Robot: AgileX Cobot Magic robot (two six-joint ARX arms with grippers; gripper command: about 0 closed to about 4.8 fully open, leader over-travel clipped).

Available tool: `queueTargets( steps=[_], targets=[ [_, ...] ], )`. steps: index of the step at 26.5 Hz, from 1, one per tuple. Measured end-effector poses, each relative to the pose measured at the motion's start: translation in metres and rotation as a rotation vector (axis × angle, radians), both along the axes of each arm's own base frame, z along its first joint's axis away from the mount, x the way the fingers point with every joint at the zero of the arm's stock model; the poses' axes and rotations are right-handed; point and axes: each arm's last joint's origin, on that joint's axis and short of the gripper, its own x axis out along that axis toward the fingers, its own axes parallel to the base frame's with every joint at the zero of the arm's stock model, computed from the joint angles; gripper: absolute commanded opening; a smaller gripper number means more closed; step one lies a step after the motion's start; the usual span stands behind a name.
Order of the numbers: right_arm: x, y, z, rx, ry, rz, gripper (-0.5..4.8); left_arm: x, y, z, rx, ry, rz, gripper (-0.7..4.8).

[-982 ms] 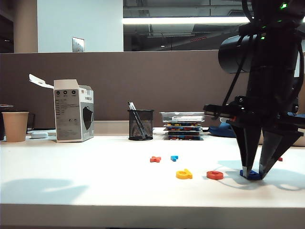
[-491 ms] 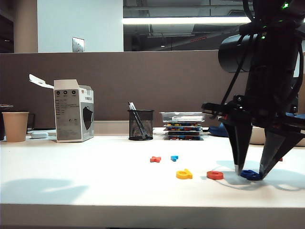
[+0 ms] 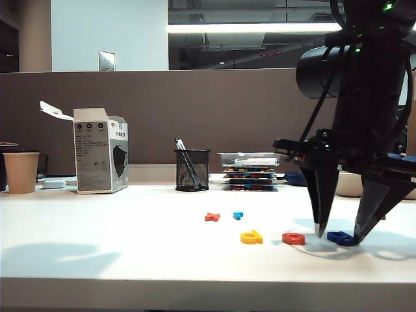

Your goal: Select the appropriate letters from the row of letter magnets placed on the table to arrange into the word "dog".

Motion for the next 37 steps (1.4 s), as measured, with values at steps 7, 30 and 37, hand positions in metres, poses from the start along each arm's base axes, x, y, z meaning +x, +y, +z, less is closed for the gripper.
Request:
queueTargets(
  steps=[7, 30, 37],
  targets=[
    [0.003, 0.001, 0.004, -0.007, 0.011, 0.001, 2.82, 0.000, 0.000, 0.000, 0.000, 0.000, 0.000, -0.06],
    [0.030, 0.006, 0.115, -0.016, -0.353, 0.140, -0.08, 0.000, 0.000, 0.000, 0.000, 0.000, 0.000, -0.06],
    [0.011, -0.016, 0.160, -0.057, -0.545, 0.150, -0.08, 0.000, 0.000, 0.000, 0.002, -0.005, 0.006, -0.06]
  ],
)
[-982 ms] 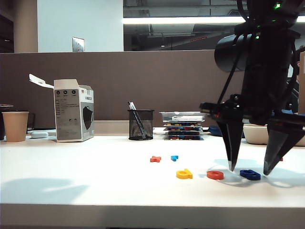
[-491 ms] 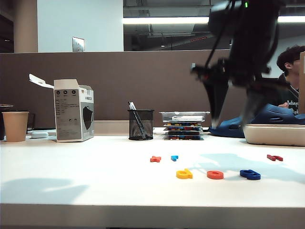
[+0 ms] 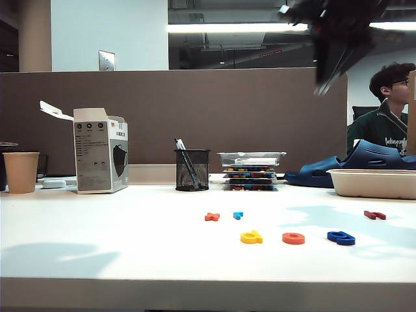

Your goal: Select the appropriate letters from the row of letter magnets placed on the table to arrange into the word "dog".

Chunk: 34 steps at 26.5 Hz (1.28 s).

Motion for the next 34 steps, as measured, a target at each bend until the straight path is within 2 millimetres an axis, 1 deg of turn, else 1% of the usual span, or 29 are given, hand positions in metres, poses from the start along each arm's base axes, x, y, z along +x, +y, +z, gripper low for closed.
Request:
queueTargets(
  steps=[5, 8, 11, 12, 13, 14, 17, 19, 22, 25, 27, 29, 31, 33, 34],
  targets=[
    [-0.019, -0.027, 0.031, 0.009, -0.119, -0.039, -0.08, 0.000, 0.000, 0.000, 0.001, -0.001, 0.002, -0.06],
    [-0.034, -0.044, 0.049, 0.025, -0.191, -0.079, -0.08, 0.000, 0.000, 0.000, 0.001, -0.001, 0.002, -0.06],
    [-0.060, -0.077, 0.075, 0.012, -0.308, -0.159, -0.08, 0.000, 0.000, 0.000, 0.001, -0.002, 0.002, -0.06],
    [-0.064, -0.083, 0.078, 0.011, -0.324, -0.175, -0.08, 0.000, 0.000, 0.000, 0.000, -0.002, 0.002, -0.06],
    [-0.073, -0.093, 0.081, 0.005, -0.353, -0.202, -0.08, 0.000, 0.000, 0.000, 0.001, -0.001, 0.001, -0.06],
    [-0.080, -0.099, 0.082, 0.001, -0.367, -0.221, -0.08, 0.000, 0.000, 0.000, 0.000, 0.001, -0.001, -0.06],
    [-0.097, -0.112, 0.078, 0.022, -0.403, -0.258, -0.08, 0.000, -0.001, 0.000, 0.014, -0.004, -0.029, -0.06],
    [-0.107, -0.118, 0.069, 0.053, -0.423, -0.257, -0.08, 0.001, -0.003, 0.003, 0.048, -0.060, -0.078, -0.06],
    [-0.123, -0.123, 0.052, 0.071, -0.437, -0.276, -0.08, 0.011, -0.006, 0.014, 0.061, -0.202, -0.109, -0.06],
    [-0.138, -0.124, 0.040, 0.072, -0.470, -0.285, -0.08, 0.027, -0.001, 0.025, 0.077, -0.319, -0.081, -0.06],
    [-0.149, -0.123, 0.034, 0.076, -0.488, -0.281, -0.08, 0.042, 0.010, 0.034, 0.106, -0.379, -0.046, -0.06],
    [-0.159, -0.122, 0.030, 0.076, -0.536, -0.282, -0.08, 0.057, 0.026, 0.043, 0.137, -0.428, 0.000, -0.06],
    [-0.168, -0.121, 0.024, 0.077, -0.574, -0.282, -0.08, 0.067, 0.042, 0.048, 0.167, -0.454, 0.044, -0.06],
    [-0.186, -0.120, 0.011, 0.080, -0.622, -0.280, -0.08, 0.083, 0.079, 0.052, 0.246, -0.468, 0.144, -0.06],
    [-0.191, -0.119, 0.008, 0.081, -0.647, -0.279, -0.08, 0.085, 0.092, 0.053, 0.272, -0.472, 0.182, -0.06]
  ],
)
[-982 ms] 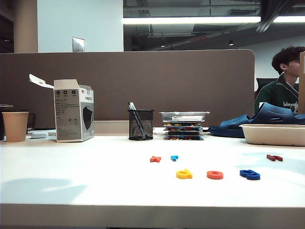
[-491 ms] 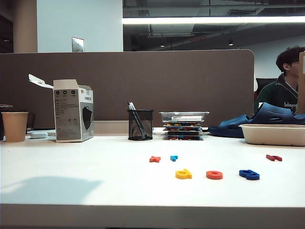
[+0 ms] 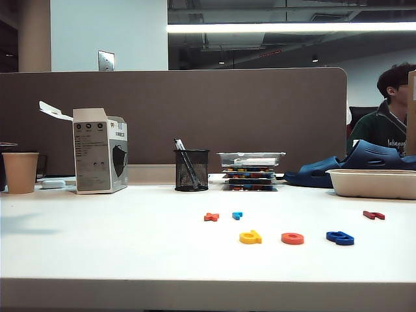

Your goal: Select the appropriate letters from the row of letter magnets placed on the table to arrange into the word "dog".

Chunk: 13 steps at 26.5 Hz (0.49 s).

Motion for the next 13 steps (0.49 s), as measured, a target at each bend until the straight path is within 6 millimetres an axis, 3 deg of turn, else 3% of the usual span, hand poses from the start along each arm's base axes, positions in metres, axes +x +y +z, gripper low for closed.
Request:
queueTargets(
  steps=[1, 6, 10, 13],
  targets=[
    [-0.008, 0.001, -0.006, -0.003, -0.032, 0.000, -0.08, -0.003, 0.018, 0.004, 0.016, -0.023, 0.060, -0.06],
    [-0.027, 0.003, -0.028, 0.001, -0.084, 0.033, -0.08, -0.023, 0.068, 0.011, 0.043, -0.069, 0.211, -0.06],
    [-0.033, 0.004, -0.041, 0.000, -0.114, 0.040, -0.08, -0.045, 0.084, -0.006, 0.056, -0.037, 0.246, -0.06],
    [-0.034, 0.004, -0.055, 0.015, -0.114, 0.038, -0.08, -0.075, 0.088, -0.023, 0.056, -0.052, 0.263, -0.06]
  ],
)
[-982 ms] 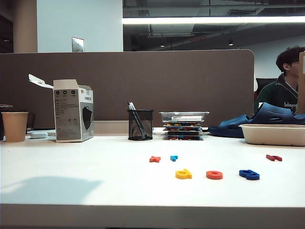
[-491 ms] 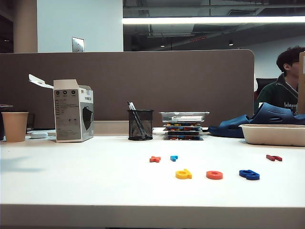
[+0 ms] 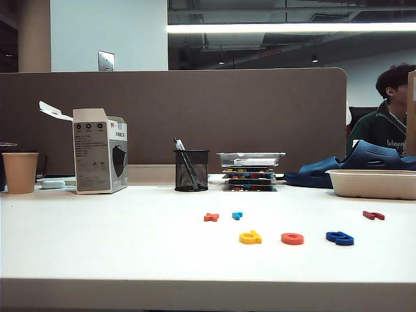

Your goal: Select the appropriate letters from the row of letter magnets placed on the table to arrange into the word "dog".

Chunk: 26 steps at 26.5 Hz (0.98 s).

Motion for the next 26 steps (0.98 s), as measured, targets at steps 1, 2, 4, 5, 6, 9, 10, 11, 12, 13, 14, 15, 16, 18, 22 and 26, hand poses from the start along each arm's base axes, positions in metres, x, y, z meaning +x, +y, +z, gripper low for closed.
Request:
queueTargets(
  steps=[1, 2, 4, 5, 6, 9, 10, 11, 12, 13, 14, 15, 16, 18, 22, 26],
  targets=[
    [0.000, 0.000, -0.004, 0.003, -0.001, 0.000, -0.08, -0.011, 0.000, -0.006, 0.005, -0.007, -0.002, -0.06],
    [0.000, 0.000, -0.006, 0.003, -0.007, -0.001, -0.09, -0.020, 0.000, -0.011, 0.013, -0.023, -0.005, -0.06],
    [-0.001, 0.000, -0.012, 0.002, -0.032, -0.001, -0.09, -0.036, -0.002, -0.026, 0.015, -0.042, -0.040, -0.06],
    [-0.001, 0.000, -0.015, 0.002, -0.039, -0.001, -0.09, -0.042, -0.003, -0.033, 0.014, -0.048, -0.058, -0.06],
    [-0.002, 0.000, -0.018, 0.004, -0.043, 0.000, -0.09, -0.047, -0.003, -0.041, 0.013, -0.050, -0.075, -0.06],
    [-0.003, 0.000, -0.023, 0.016, -0.078, -0.001, -0.09, -0.059, -0.004, -0.065, 0.004, -0.037, -0.100, -0.06],
    [-0.003, 0.000, -0.023, 0.017, -0.096, -0.001, -0.09, -0.064, -0.004, -0.072, 0.002, -0.045, -0.100, -0.06],
    [-0.002, 0.000, -0.025, 0.019, -0.131, 0.001, -0.09, -0.077, -0.003, -0.086, -0.005, -0.070, -0.097, -0.06],
    [-0.001, 0.000, -0.030, 0.033, -0.119, 0.000, -0.09, -0.088, -0.002, -0.095, -0.012, -0.106, -0.096, -0.06],
    [0.000, 0.000, -0.033, 0.043, -0.111, -0.001, -0.09, -0.091, -0.002, -0.098, -0.013, -0.124, -0.096, -0.06],
    [0.000, 0.000, -0.035, 0.055, -0.108, -0.003, -0.09, -0.094, -0.002, -0.103, -0.016, -0.145, -0.096, -0.06],
    [0.001, 0.000, -0.038, 0.061, -0.111, -0.003, -0.09, -0.098, -0.002, -0.111, -0.020, -0.158, -0.096, -0.06],
    [0.003, 0.000, -0.043, 0.065, -0.121, -0.002, -0.09, -0.103, -0.002, -0.126, -0.024, -0.177, -0.096, -0.06],
    [0.012, -0.001, -0.061, 0.070, -0.092, -0.005, -0.09, -0.099, -0.002, -0.141, -0.025, -0.226, -0.107, -0.06],
    [0.020, -0.001, -0.077, 0.071, -0.082, -0.003, -0.09, -0.078, -0.004, -0.157, -0.030, -0.226, -0.126, -0.06],
    [0.027, -0.002, -0.094, 0.058, -0.086, -0.001, -0.09, -0.055, -0.006, -0.180, -0.032, -0.250, -0.145, -0.06]
  ],
)
